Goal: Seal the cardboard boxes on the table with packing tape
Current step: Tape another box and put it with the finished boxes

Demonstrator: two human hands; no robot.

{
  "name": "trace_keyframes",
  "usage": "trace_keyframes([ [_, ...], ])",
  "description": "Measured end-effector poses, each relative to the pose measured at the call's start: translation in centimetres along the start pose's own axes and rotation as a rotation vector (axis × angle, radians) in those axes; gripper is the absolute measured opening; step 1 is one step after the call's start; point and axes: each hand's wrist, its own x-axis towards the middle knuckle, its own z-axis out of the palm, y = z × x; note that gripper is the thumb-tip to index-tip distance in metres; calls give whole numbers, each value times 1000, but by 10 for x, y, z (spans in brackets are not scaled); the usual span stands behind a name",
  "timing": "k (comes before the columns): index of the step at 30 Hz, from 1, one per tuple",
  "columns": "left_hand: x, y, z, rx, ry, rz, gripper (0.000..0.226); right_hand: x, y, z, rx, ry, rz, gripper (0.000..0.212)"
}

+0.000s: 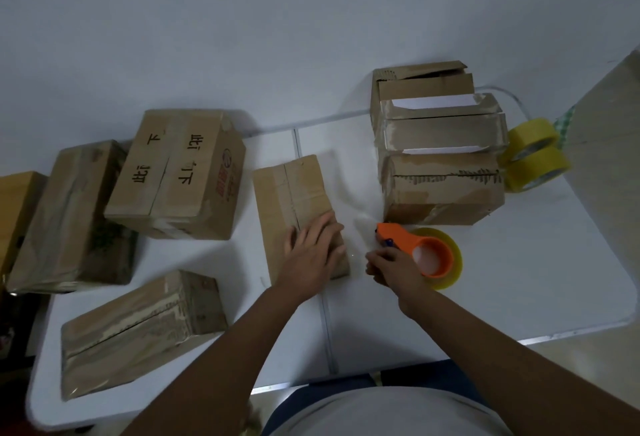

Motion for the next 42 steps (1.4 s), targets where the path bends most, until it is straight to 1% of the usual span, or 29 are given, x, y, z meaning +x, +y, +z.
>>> trace_keyframes([
  [2, -4, -14, -8, -18, -10, 46, 57, -3, 3, 1, -10, 36, -37, 11],
  [4, -13, -32, -9, -7, -55, 76, 57, -7, 4, 2, -2, 66, -74, 12],
  [6, -24, -44, -5, 60, -98, 110, 60, -8, 6, 2, -6, 88, -113, 13],
  [8, -29, -49, 0, 140, -84, 150, 64, -7, 5, 3, -39, 114, -158, 12],
  [12, -29, -51, 4, 252, -53, 165, 71, -4, 6, 3, -93, 140, -207, 13],
  [18, -32, -43, 14, 408, 6, 179, 71, -3, 8, -5, -142, 118, -252, 14],
  [22, -29, -39, 14, 476, -12, 167, 72, -2, 6, -10, -133, 75, -235, 15],
  [25, -25, -29, 6, 483, -31, 132, 78, -3, 4, -10, -129, 56, -228, 14],
  [29, -17, -11, 9, 443, 40, 35, 76, -2, 4, -11, -131, 55, -235, 13],
  [32, -16, -7, 16, 464, 55, -2, 81, 0, 4, -13, -151, 42, -241, 14],
  [37, -17, -7, 15, 443, 67, 6, 87, 8, 6, -16, -179, 1, -262, 15],
  [42, -21, -25, 9, 381, 132, 93, 75, 20, 14, -7, -296, -14, -287, 17],
])
